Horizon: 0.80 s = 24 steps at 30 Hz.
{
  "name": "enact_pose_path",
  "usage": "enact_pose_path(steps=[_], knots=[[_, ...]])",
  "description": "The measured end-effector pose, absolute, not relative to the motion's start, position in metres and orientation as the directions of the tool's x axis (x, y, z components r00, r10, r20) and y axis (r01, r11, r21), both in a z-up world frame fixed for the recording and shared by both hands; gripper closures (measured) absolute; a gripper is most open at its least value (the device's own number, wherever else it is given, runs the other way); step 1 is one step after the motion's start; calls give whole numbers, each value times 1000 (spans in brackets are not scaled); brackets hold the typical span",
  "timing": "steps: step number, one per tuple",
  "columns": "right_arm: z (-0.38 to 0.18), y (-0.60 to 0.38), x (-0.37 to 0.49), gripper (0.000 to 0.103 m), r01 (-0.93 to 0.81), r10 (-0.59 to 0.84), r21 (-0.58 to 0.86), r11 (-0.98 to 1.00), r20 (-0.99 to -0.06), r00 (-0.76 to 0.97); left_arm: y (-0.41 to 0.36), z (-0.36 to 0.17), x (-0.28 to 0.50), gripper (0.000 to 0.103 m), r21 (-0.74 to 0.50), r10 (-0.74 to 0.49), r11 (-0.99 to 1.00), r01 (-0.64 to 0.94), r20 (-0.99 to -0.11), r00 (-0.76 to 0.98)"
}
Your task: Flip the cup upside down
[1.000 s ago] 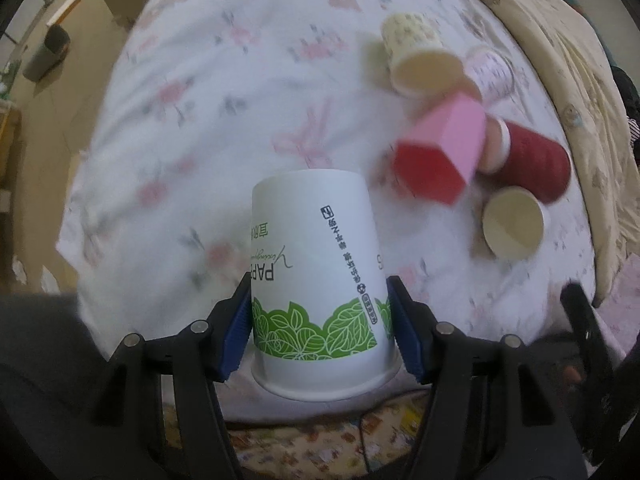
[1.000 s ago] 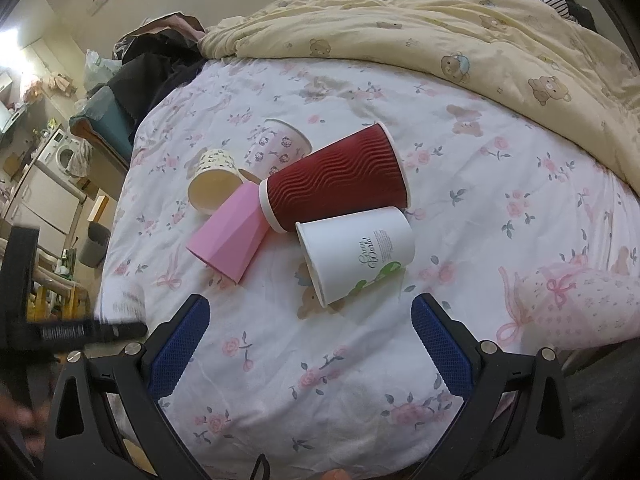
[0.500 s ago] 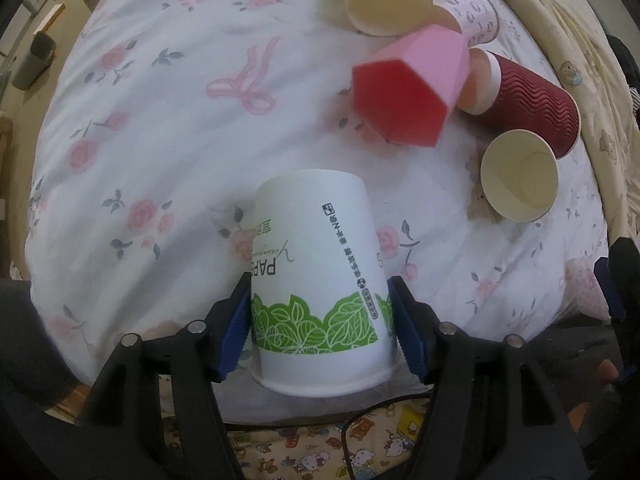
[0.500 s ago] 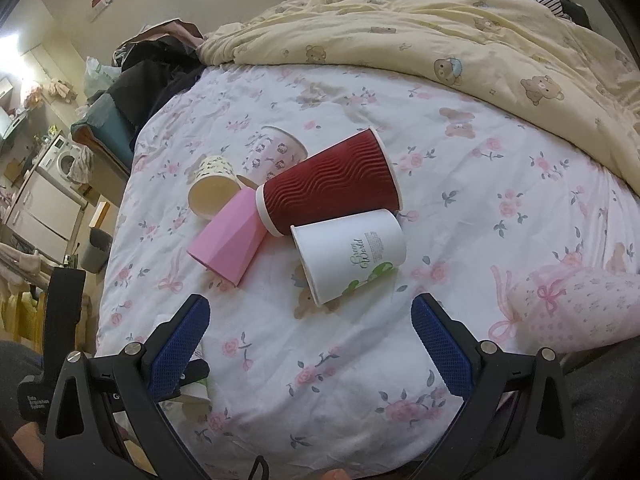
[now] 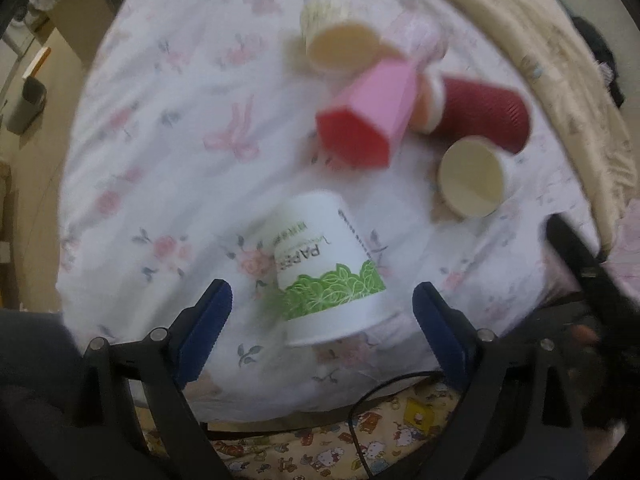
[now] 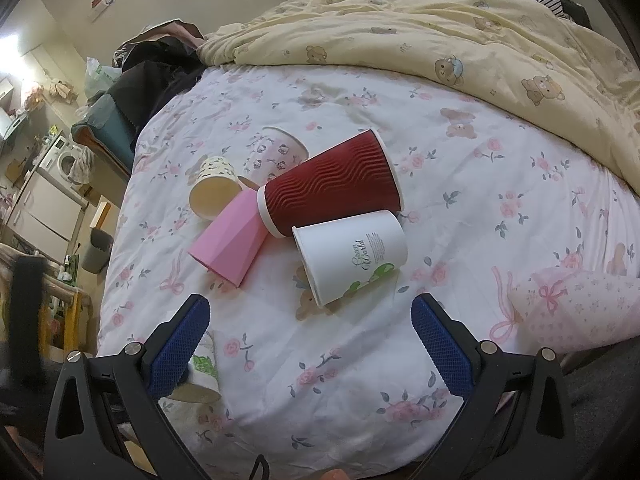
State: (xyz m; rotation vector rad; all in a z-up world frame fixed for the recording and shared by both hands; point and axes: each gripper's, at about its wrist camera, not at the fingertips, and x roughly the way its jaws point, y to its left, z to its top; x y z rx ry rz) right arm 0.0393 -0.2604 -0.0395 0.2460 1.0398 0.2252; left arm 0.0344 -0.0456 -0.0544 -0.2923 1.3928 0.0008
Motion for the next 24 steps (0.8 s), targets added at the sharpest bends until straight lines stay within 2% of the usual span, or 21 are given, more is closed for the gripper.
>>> enact_pose_path(steps=[2,7,14,18,24], knots=[[-40,-262,39,0,-66,301,309,949,-819,489,-41,-42,36,13,-207,-172,966,-153,-961,215],[-40,-262,40,0,-67,297,304,950,-820,489,-11,-14,39,13,-143,-87,976,-165,-947,309],[-40,-257,38,0,-86,285,280,956,-824,490,31,-14,31,13,-44,40,974,-224,-933,359],[-43,-249,37,0,-123,299,274,954,-828,474,40,-27,24,13,-42,48,970,-239,-932,358],[-39,-229,38,0,-221,336,265,938,-847,412,41,-30,20,13,-100,2,962,-255,-928,372]])
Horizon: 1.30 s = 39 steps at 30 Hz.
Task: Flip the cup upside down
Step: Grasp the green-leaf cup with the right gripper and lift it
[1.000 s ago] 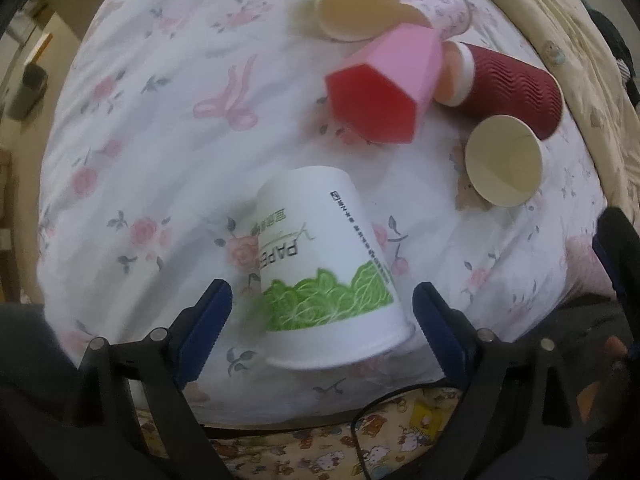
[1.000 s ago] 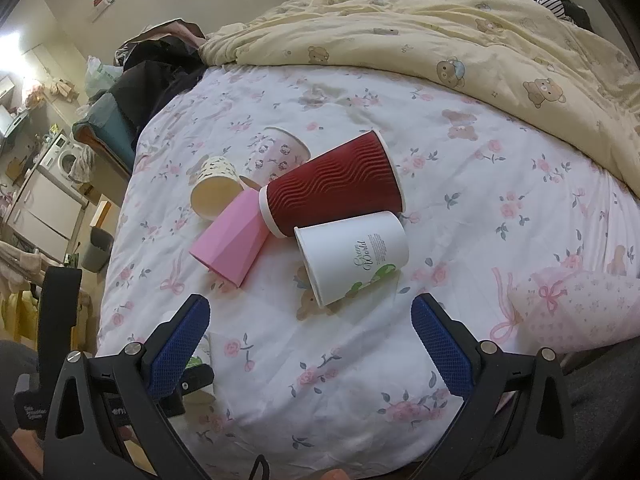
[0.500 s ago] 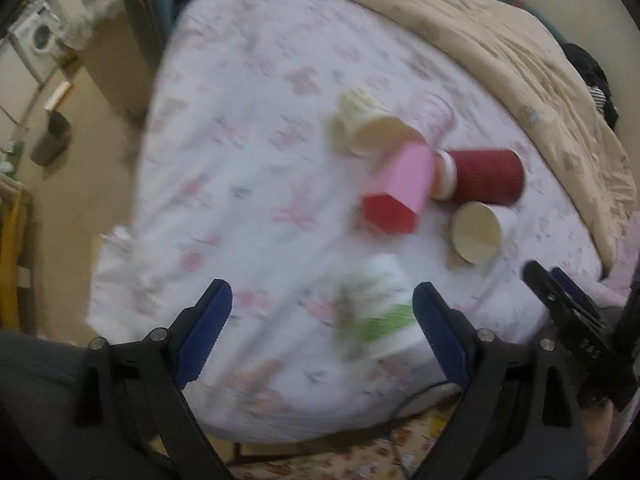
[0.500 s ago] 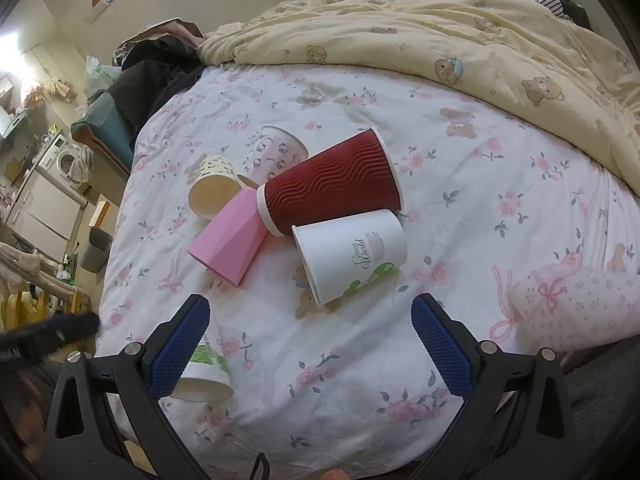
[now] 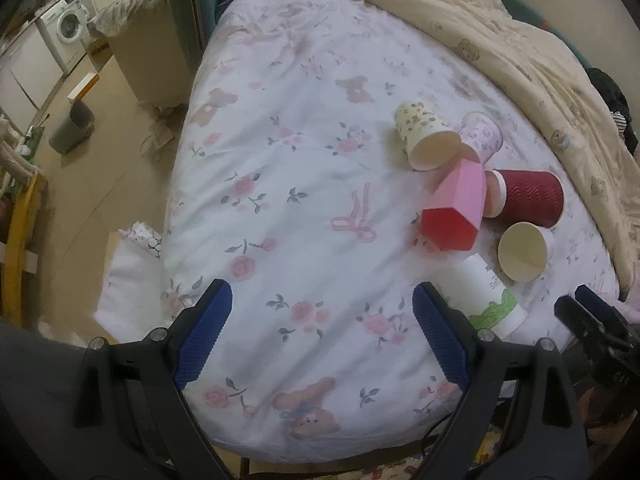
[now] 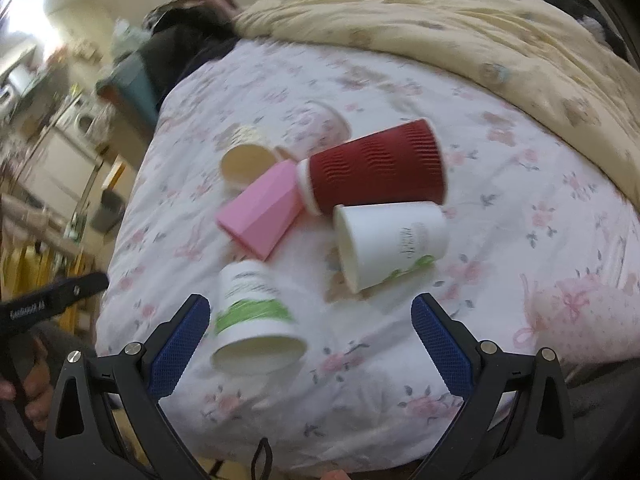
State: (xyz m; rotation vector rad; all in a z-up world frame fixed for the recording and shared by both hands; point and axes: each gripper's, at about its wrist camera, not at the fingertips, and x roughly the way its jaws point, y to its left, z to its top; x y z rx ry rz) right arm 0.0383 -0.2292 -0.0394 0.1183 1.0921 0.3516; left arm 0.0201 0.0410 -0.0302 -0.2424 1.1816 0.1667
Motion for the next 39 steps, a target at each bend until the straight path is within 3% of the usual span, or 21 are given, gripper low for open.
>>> enact_pose_path(steps=[3,9,19,25,29,34,39], knots=[[-36,-222,40,0,-255,349,266,930,-855,383,43,-29,20,13,-95,14,959,-268,-927,376],[-38,-186,67,6,-372,387,306,877,-907,165,45,-27,19,13,-96,17,957,-274,-923,384],[-85,-122,100,15,-493,199,229,840,-973,-113,45,-28,19,13,-100,4,959,-266,-931,366],[-112,-109,109,24,-484,121,184,855,-980,-158,46,-28,17,13,-68,35,960,-270,-932,360],[-125,-106,111,39,-480,89,165,862,-980,-176,47,-26,17,13,-69,41,959,-275,-927,373],[-120,-113,108,40,-474,122,184,861,-980,-160,50,-27,16,13,-94,23,952,-290,-925,378],[-87,-144,108,41,-424,267,293,857,-956,-120,47,-31,19,13,-89,18,956,-279,-932,362]])
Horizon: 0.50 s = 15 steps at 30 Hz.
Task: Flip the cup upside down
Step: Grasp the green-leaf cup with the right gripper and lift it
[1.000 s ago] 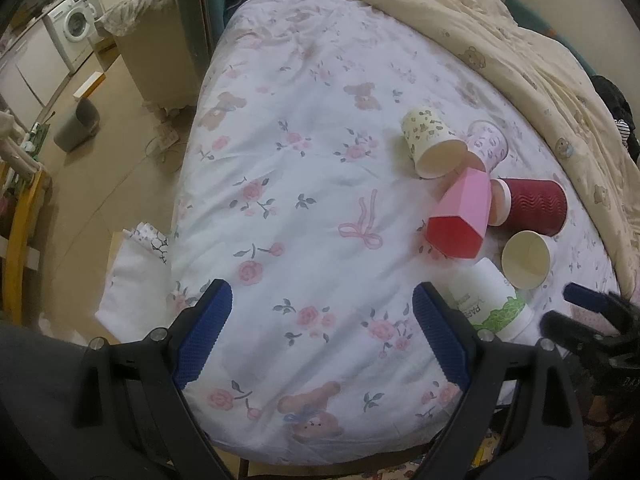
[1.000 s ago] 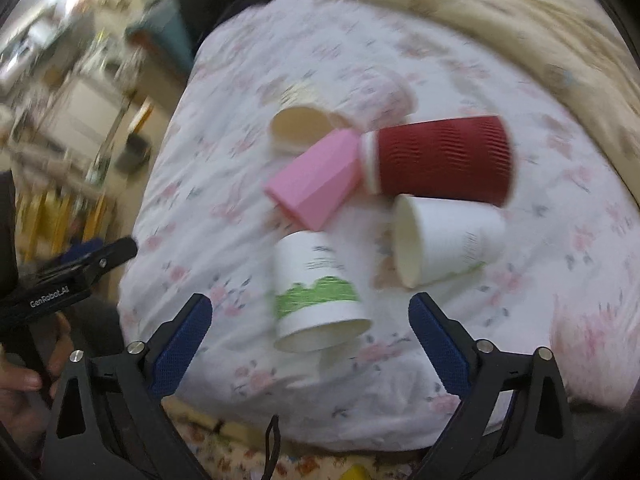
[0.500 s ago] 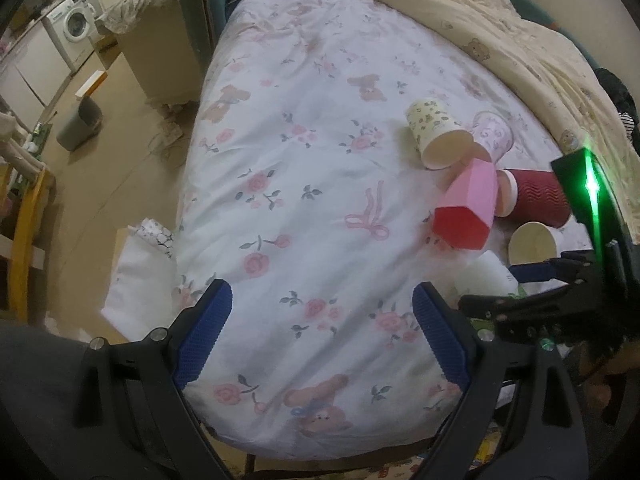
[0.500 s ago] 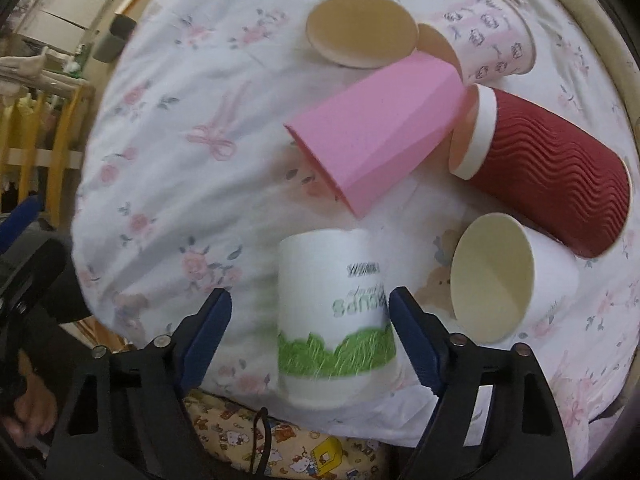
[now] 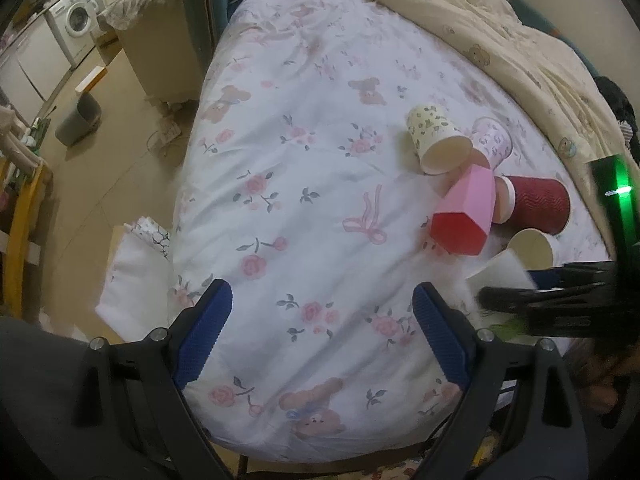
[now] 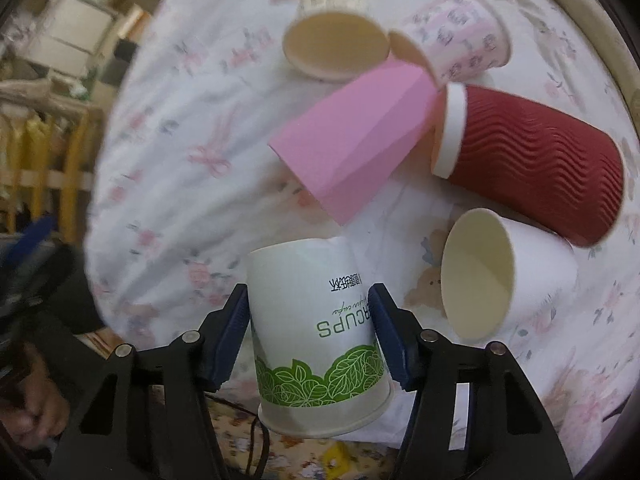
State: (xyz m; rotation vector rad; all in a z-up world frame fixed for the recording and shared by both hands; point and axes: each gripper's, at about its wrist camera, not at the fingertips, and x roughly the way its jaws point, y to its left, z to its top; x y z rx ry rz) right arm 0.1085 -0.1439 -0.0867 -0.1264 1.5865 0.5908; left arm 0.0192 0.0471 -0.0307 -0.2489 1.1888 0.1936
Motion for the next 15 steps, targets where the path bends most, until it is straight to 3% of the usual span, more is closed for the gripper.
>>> enact_pose_path(steps=[6,15], knots=[[-39,-176,95,41,-404,422,378,833,-906,23,45,-32,20,13,-98,12,953,-285,-932,363],[-30,-199,79,41,-333,568,501,799,-811,141,43,-42,26,13,-140,-37,947,-287,-941,337]])
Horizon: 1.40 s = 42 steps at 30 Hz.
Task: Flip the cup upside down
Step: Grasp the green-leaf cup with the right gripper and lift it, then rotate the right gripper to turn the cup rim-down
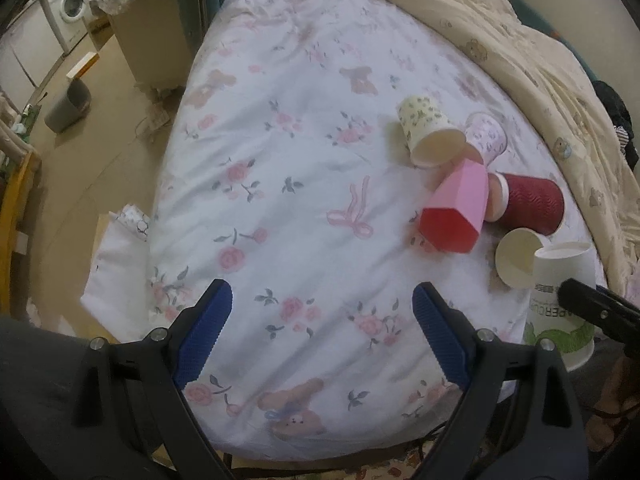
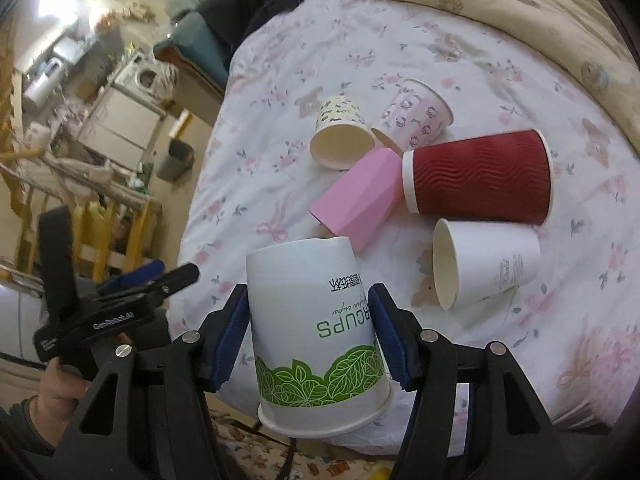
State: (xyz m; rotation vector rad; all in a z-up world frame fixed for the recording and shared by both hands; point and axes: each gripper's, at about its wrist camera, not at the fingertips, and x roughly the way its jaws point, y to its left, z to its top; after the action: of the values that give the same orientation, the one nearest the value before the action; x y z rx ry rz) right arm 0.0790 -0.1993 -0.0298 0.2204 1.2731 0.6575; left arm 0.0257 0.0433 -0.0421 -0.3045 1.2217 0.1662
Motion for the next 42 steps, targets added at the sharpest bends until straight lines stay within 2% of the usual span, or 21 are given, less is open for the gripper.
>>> enact_pose_path(steps=[5,17,24,29,35,38,42], knots=[[-45,-210,67,41,-293,621,565,771,-768,156,40,-45,26,13,-135,-38,952,-276,-943,329],[-51,-208,75,41,-275,647,594,756,-743,174,31,-37,24,13,-133,-38,965,-227,-924,381],[-50,-211,83,41,-253,668,621,742,-716,204,20,-31,21,13,-165,-85,972,-168,-912,402],[-54,-211,83,41,-240,669,627,741,-719,190,3,-25,18,13,-225,-179,972,-67,-894,410],[-57,-210,83,41,-241,664,621,745,-726,181,-31,-10,14,13,-362,-374,926,110,-836,402],[-57,-207,81,41,-251,668,623,741,-724,172,-46,-8,13,13,-354,-391,920,166,-831,395],[-56,-202,79,41,-273,681,631,726,-715,158,-52,-16,16,13,-311,-347,938,156,-861,372]])
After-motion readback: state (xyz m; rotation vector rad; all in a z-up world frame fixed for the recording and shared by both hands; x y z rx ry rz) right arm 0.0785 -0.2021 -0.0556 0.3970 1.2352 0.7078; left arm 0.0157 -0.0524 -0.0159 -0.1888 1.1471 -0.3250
